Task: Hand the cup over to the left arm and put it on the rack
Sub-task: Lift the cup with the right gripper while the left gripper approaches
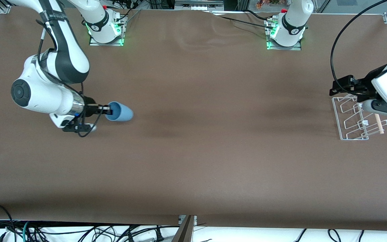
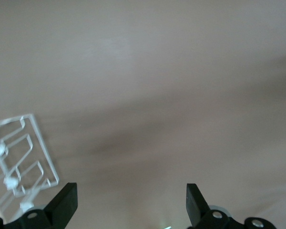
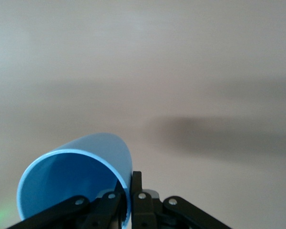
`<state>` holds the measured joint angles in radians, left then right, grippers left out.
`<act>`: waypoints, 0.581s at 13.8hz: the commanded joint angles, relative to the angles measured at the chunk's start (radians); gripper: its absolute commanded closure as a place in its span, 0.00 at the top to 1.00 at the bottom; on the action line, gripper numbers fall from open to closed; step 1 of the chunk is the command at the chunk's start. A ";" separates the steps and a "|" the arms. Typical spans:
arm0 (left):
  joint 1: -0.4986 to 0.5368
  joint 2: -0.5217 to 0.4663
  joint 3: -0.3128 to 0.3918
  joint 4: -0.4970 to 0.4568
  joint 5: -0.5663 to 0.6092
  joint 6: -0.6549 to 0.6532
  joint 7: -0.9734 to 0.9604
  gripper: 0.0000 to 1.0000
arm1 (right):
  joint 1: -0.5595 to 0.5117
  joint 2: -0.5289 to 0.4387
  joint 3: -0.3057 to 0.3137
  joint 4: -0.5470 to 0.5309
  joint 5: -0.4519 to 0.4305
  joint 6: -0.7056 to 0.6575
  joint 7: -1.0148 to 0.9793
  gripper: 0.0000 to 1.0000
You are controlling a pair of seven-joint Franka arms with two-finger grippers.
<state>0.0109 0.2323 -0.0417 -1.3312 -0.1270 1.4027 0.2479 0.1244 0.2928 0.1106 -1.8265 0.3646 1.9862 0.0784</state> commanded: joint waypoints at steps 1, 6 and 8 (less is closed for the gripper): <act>-0.009 -0.001 0.003 -0.014 -0.075 0.007 0.297 1.00 | 0.055 0.032 0.014 0.085 0.141 -0.027 0.020 0.00; -0.012 0.007 0.000 -0.078 -0.229 0.013 0.825 1.00 | 0.141 0.086 0.014 0.170 0.445 -0.009 0.021 0.00; -0.034 0.006 -0.004 -0.094 -0.262 0.025 0.963 1.00 | 0.187 0.109 0.014 0.208 0.493 0.005 0.021 0.00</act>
<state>-0.0026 0.2509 -0.0454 -1.3955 -0.3508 1.4075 1.0711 0.2722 0.3625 0.1287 -1.6850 0.8053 1.9882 0.0912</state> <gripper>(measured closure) 0.000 0.943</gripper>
